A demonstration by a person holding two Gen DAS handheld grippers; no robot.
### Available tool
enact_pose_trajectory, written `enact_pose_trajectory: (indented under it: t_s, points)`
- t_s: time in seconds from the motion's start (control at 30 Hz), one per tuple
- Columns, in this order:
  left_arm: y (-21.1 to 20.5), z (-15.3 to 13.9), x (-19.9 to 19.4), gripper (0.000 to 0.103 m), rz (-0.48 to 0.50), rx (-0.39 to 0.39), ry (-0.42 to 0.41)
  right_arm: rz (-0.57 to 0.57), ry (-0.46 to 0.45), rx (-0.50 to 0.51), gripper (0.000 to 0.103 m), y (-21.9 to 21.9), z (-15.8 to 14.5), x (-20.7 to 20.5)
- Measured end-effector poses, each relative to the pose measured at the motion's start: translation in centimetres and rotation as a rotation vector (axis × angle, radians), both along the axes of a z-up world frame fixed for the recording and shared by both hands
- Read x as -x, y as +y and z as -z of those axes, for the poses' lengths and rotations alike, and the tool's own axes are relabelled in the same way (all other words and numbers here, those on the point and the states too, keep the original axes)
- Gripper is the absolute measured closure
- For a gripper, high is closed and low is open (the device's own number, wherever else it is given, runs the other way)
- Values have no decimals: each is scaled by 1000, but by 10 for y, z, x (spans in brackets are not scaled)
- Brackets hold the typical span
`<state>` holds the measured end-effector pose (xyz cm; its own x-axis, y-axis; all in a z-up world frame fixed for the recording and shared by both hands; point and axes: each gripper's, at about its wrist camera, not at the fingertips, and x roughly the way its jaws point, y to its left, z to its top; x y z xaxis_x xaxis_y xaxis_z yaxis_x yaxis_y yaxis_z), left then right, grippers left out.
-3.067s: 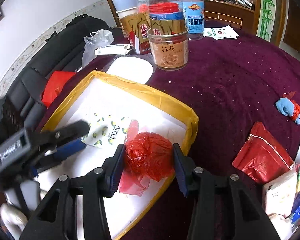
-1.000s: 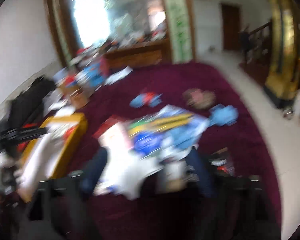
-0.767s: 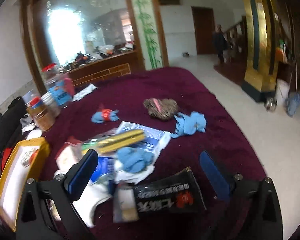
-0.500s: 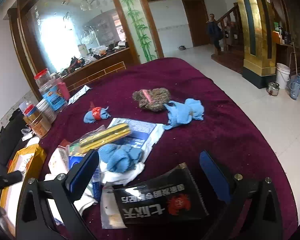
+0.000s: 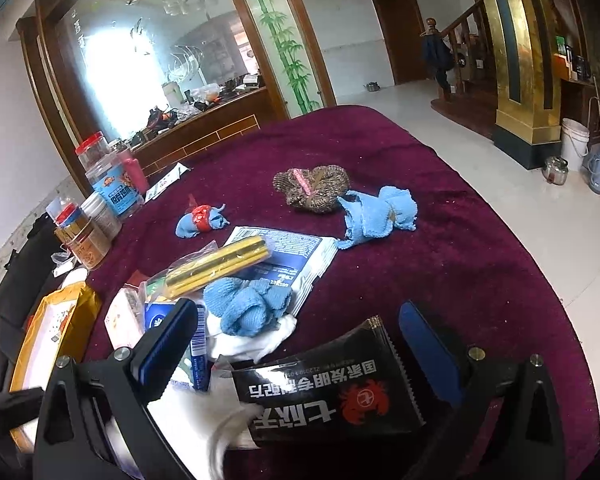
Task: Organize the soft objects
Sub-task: 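Lift white towel toward tray with left tool while right tool grasps blue Vinda bag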
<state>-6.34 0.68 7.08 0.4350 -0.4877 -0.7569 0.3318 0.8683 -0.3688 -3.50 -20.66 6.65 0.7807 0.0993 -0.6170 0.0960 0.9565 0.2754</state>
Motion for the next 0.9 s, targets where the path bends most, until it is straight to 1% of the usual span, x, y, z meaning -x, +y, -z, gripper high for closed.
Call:
enact_pose_trajectory:
  t_s: [0.1, 0.13, 0.2, 0.3, 0.33, 0.4, 0.5, 0.63, 0.67, 0.7, 0.73, 0.77, 0.8, 0.87, 0.9]
  points:
    - [9, 9, 0, 15, -22, -52, -2, -5, 15, -10, 2, 0, 2, -1]
    - [7, 13, 6, 15, -1, -85, -18, -6, 17, -10, 2, 0, 2, -1]
    - [-3, 20, 18, 15, 53, -124, -34, -8, 19, -9, 2, 1, 2, -2]
    - [-10, 27, 26, 15, 84, -101, -16, -10, 21, -5, 2, 2, 3, -2]
    - [-13, 29, 23, 15, 76, -90, -3, -9, 23, -4, 2, 2, 3, -2]
    - [-22, 30, 16, 15, 61, -93, 1, -10, 28, -2, 2, 2, 4, -3]
    - [-44, 27, 6, 15, 59, -149, -45, -10, 33, 1, 2, 3, 5, -4]
    - [-79, 35, -4, 16, 127, -205, -68, -7, 32, 5, 2, 3, 5, -4]
    - [-85, 38, -4, 21, 143, -216, -71, -3, 30, 6, 2, 2, 5, -4]
    - [-89, 40, -3, 53, 150, -236, -79, 0, 29, 7, 2, 1, 6, -4]
    - [-88, 42, -3, 77, 150, -248, -75, 6, 27, 6, 2, 0, 6, -4]
    - [-84, 41, -3, 79, 141, -229, -72, 10, 26, 6, 2, -1, 6, -4]
    - [-74, 39, -5, 88, 129, -178, -56, 16, 25, 6, 2, -3, 7, -4]
    - [-56, 32, -7, 89, 92, -114, -38, 21, 25, 3, 2, -5, 7, -4]
    - [-41, 24, -6, 89, 62, -68, -36, 21, 26, 2, 2, -6, 7, -4]
